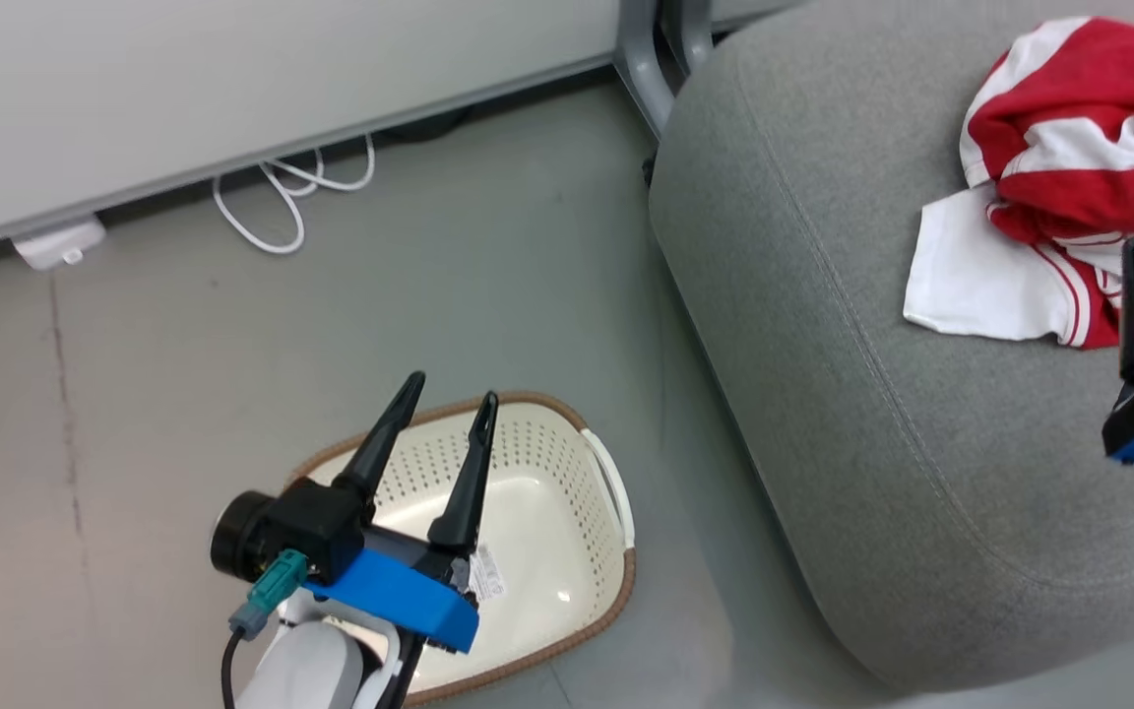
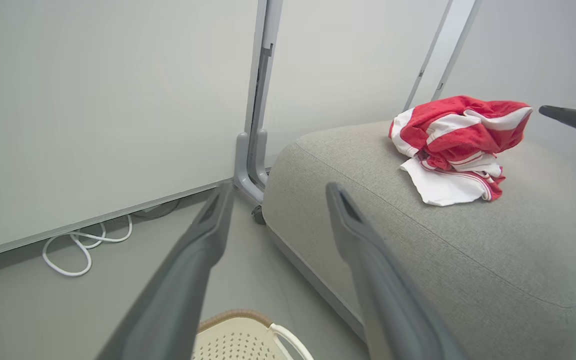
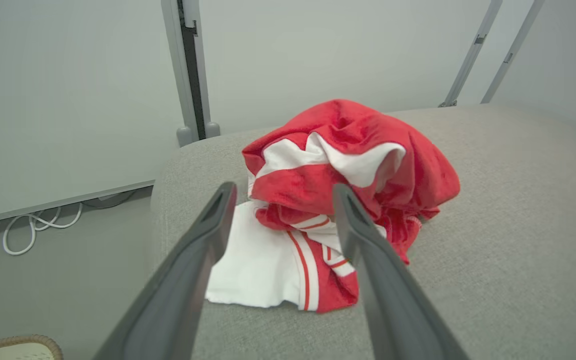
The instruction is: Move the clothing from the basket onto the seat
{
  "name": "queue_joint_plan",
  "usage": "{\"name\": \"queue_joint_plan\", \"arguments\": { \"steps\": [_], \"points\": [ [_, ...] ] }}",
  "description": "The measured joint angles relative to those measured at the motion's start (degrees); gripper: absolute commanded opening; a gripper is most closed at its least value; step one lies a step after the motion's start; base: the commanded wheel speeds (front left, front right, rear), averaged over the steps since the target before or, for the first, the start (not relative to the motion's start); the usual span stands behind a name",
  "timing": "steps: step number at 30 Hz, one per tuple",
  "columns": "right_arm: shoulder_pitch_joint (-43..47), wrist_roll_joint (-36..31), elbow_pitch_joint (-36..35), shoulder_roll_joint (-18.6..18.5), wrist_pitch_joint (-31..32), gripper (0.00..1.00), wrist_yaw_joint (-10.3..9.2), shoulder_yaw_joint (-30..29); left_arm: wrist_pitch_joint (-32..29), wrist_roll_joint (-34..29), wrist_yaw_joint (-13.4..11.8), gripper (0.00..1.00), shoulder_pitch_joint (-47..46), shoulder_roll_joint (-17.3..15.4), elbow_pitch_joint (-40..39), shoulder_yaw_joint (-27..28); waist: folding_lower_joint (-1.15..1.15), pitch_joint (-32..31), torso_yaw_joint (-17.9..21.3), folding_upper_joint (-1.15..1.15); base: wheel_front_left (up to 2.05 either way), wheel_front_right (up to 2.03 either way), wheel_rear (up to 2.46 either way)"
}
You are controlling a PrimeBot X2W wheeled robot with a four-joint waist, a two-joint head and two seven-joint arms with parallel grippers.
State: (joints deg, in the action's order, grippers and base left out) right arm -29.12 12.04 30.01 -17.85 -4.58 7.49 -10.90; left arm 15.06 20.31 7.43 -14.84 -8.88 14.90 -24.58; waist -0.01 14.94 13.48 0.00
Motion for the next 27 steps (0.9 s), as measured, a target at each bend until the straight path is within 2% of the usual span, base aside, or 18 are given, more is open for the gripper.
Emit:
{"name": "queue_joint_plan", "arguments": {
  "steps": [7, 13, 19, 27],
  "points": [
    [13.89, -0.07, -13.6, 5.12, 3.53, 1.0, 0.0, -0.04, 0.0, -0.14, 0.0, 1.0, 5.98, 1.65, 0.99, 4.56, -0.01, -7.27, -4.53, 0.0, 0.0, 0.0, 0.0],
    [21.59, -1.45, -21.9, 10.14, 5.04, 1.0, 0.0, 1.01, 0.01, -0.65, 0.0, 1.0, 9.54, 2.16, 1.09, 8.06, -0.01, -11.02, -8.98, 0.0, 0.0, 0.0, 0.0],
    [25.81, -2.48, -25.92, 12.81, 4.54, 1.0, 0.0, 1.69, 0.01, -0.73, 0.0, 1.0, 11.69, 2.71, 0.94, 11.68, 0.0, -13.15, -12.88, 0.0, 0.0, 0.0, 0.0],
    [29.45, -3.34, -27.03, 14.35, 2.75, 1.0, -0.01, 3.49, 0.01, -0.22, 0.0, 1.0, 12.82, 2.88, 1.58, 14.68, 0.0, -14.77, -16.62, 0.0, 0.0, 0.0, 0.0]
  ]
}}
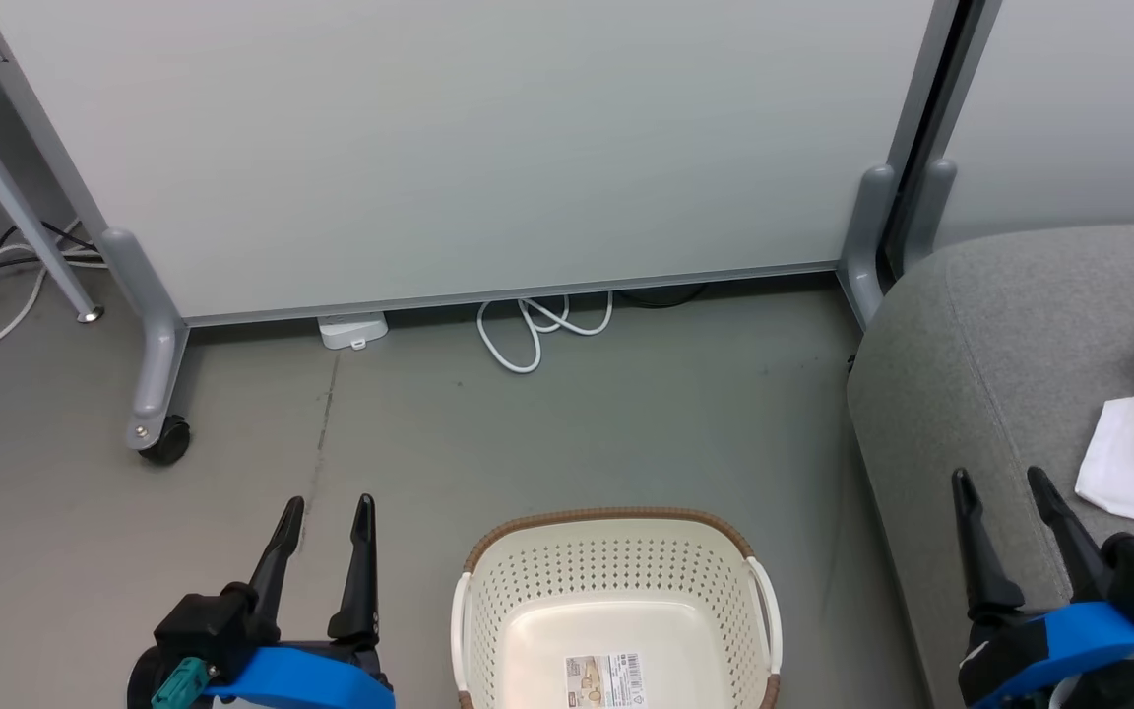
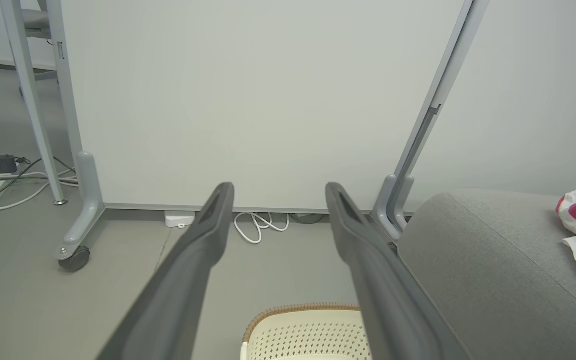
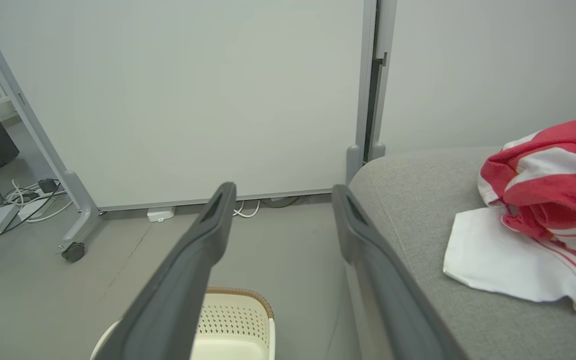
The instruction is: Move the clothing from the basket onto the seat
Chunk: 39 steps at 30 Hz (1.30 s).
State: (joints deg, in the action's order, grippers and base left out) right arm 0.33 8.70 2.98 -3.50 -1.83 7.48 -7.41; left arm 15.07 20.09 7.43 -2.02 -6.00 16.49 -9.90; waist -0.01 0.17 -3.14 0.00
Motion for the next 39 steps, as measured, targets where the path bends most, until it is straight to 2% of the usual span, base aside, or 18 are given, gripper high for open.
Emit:
{"name": "queue_joint_plan", "arguments": {
  "steps": [9, 26, 27, 39],
  "points": [
    [1.41, 0.99, 1.45, 0.52, -0.44, 1.0, 0.0, 1.23, 0.0, 0.64, 0.0, 1.0, 0.48, -0.26, 2.22, 1.29, 0.01, -0.8, -2.0, 0.0, 0.0, 0.0, 0.0],
    [1.57, 2.46, 2.97, 0.55, -1.21, 1.0, 0.0, 1.49, 0.0, 1.71, 0.0, 1.0, 0.44, -0.78, 3.56, 0.73, 0.01, -0.88, -1.46, 0.0, 0.0, 0.0, 0.0],
    [1.57, 2.46, 3.2, 0.57, -1.21, 0.0, 0.0, 1.54, -0.02, 1.7, 0.0, 0.0, 0.52, -0.74, 3.74, 0.58, 0.01, -0.87, -1.43, 0.0, 0.0, 0.0, 0.0],
    [2.57, 4.24, 9.14, 1.33, -0.79, 0.0, 0.0, 1.58, -0.97, 3.26, 0.0, 0.0, 4.3, 0.44, 8.66, 0.03, 0.01, -0.86, -1.29, 0.0, 0.0, 0.0, 0.0]
  ]
}}
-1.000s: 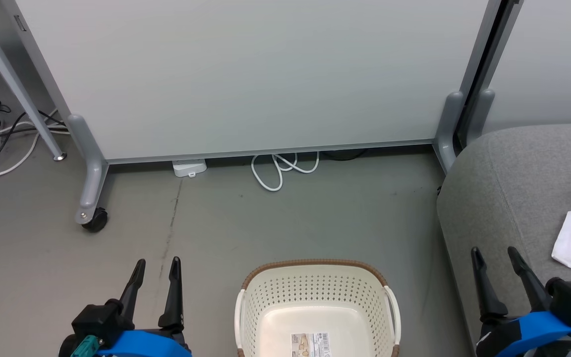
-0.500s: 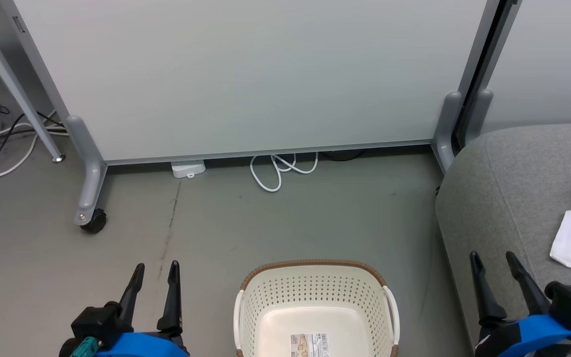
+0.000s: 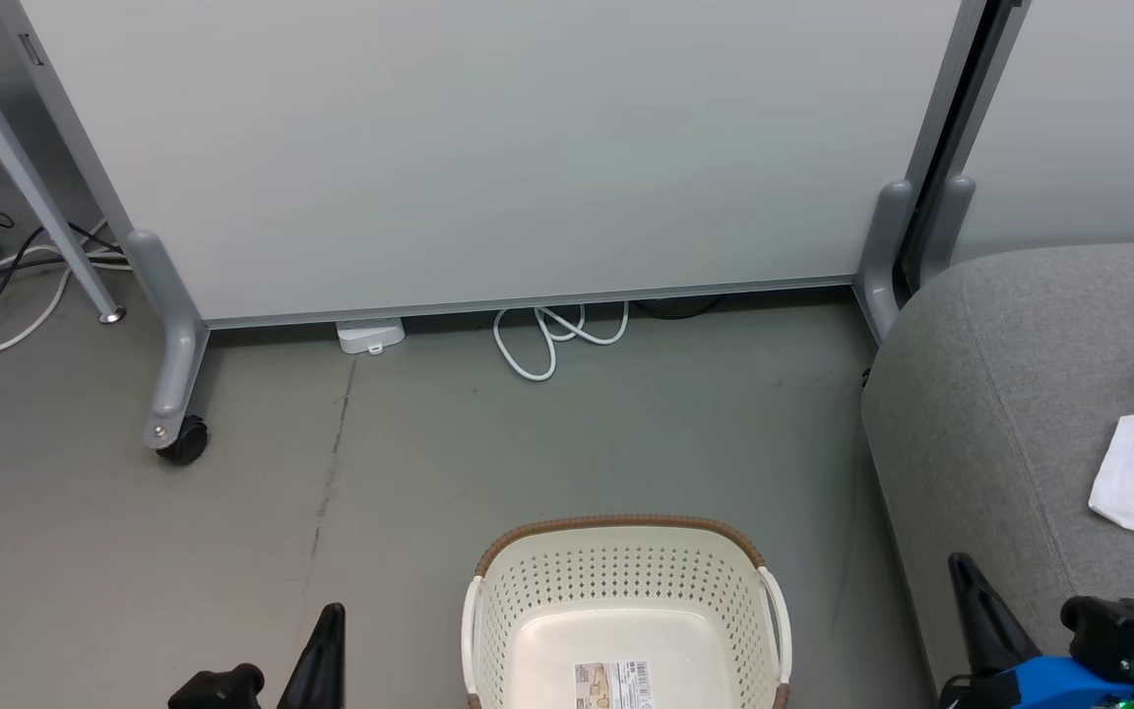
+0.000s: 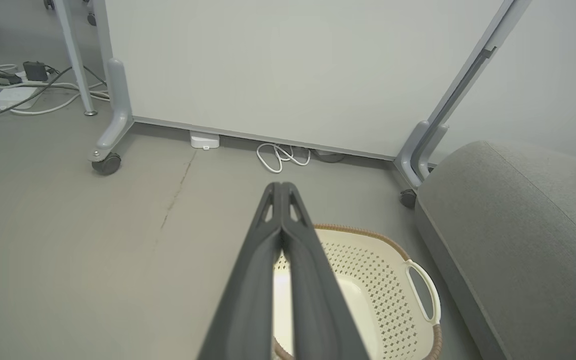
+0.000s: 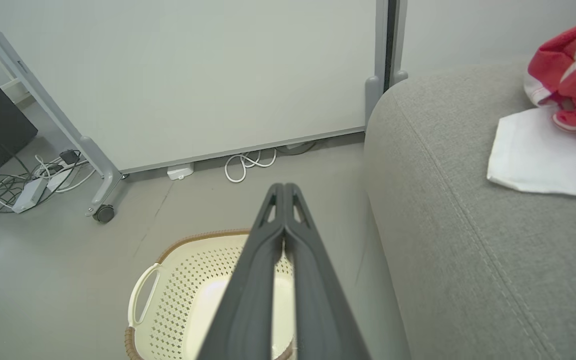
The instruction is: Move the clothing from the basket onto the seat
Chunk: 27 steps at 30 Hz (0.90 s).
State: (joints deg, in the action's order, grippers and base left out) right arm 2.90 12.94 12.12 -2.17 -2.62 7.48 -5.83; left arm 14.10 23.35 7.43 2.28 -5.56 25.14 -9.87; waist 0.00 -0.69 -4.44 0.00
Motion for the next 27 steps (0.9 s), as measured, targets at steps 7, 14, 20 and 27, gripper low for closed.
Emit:
{"name": "queue_joint_plan", "arguments": {
  "steps": [7, 14, 20, 27],
  "points": [
    [-0.16, 7.57, 0.18, 0.0, 0.85, 0.0, 0.0, -0.07, -1.98, 6.67, 0.0, 0.0, -0.05, 0.19, -1.0, 1.53, 0.0, 0.05, 0.26, 0.0, 0.0, 0.0, 0.0],
    [-0.5, 15.49, 0.3, 0.0, 1.65, 0.0, 0.0, -0.09, -3.98, 13.68, 0.0, 0.0, -0.53, 0.35, -1.99, 3.01, 0.0, 0.11, 0.54, 0.0, 0.0, 0.0, 0.0],
    [-1.37, 21.09, 0.46, 0.0, 2.32, 0.0, 0.0, -0.12, -5.33, 18.45, 0.0, 0.0, -1.34, 0.52, -2.89, 3.99, 0.0, 0.15, 0.76, 0.0, 0.0, 0.0, 0.0],
    [-1.78, 26.16, 0.57, -0.01, 2.91, 0.0, 0.0, -0.14, -6.58, 22.92, 0.0, 0.0, -1.7, 0.62, -3.5, 5.27, 0.0, 0.19, 0.97, 0.0, 0.0, 0.0, 0.0]
  ]
}}
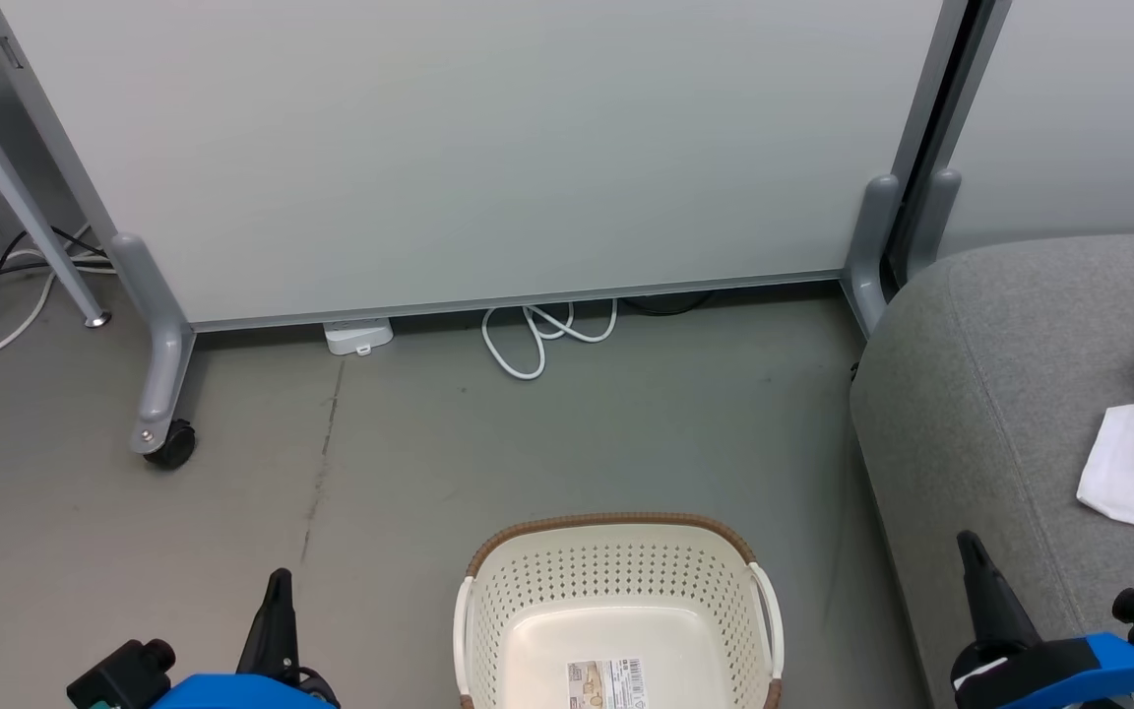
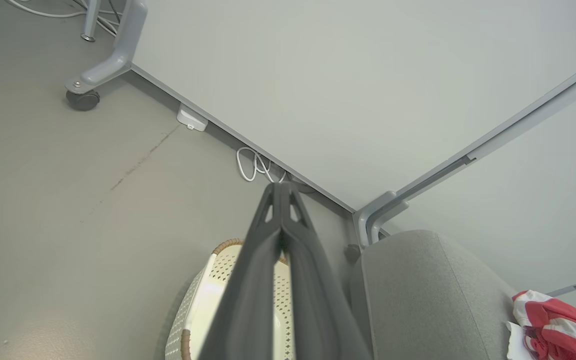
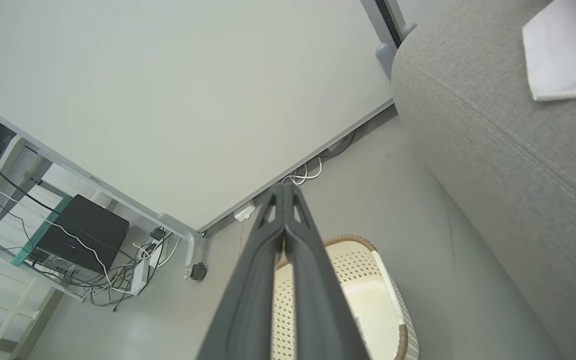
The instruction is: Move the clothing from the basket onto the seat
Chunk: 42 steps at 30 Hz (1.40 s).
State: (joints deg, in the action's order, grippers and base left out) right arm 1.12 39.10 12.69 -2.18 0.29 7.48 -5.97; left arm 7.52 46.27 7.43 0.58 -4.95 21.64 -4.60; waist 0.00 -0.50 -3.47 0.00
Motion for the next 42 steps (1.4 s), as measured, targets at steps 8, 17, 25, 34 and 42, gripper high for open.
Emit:
{"name": "queue_joint_plan", "arguments": {
  "steps": [8, 17, 25, 34, 42],
  "points": [
    [-0.94, 6.48, 0.15, -0.02, 0.68, 0.0, 0.0, -0.05, -1.76, 5.64, 0.0, 0.0, -0.82, 0.23, -0.98, 1.13, 0.0, 0.06, 0.29, 0.0, 0.0, 0.0, 0.0],
    [-2.02, 13.11, 0.33, -0.05, 1.53, 0.0, -0.01, -0.1, -3.45, 11.38, 0.0, 0.0, -1.82, 0.51, -1.86, 2.45, 0.0, 0.12, 0.61, 0.0, 0.0, 0.0, 0.0],
    [-2.26, 18.31, 0.51, -0.1, 2.18, 0.0, -0.01, -0.14, -4.9, 16.04, 0.0, 0.0, -2.24, 0.7, -2.65, 3.77, 0.0, 0.17, 0.89, 0.0, 0.0, 0.0, 0.0],
    [-3.21, 24.54, 0.68, -0.15, 2.9, 0.0, -0.01, -0.21, -6.44, 21.36, 0.0, 0.0, -3.08, 0.99, -3.46, 4.95, 0.0, 0.24, 1.25, 0.0, 0.0, 0.0, 0.0],
    [-3.82, 29.06, 0.8, -0.19, 3.28, 0.0, -0.01, -0.25, -7.62, 25.35, 0.0, 0.0, -3.41, 1.15, -4.11, 5.89, 0.0, 0.3, 1.54, 0.0, 0.0, 0.0, 0.0]
  ]
}}
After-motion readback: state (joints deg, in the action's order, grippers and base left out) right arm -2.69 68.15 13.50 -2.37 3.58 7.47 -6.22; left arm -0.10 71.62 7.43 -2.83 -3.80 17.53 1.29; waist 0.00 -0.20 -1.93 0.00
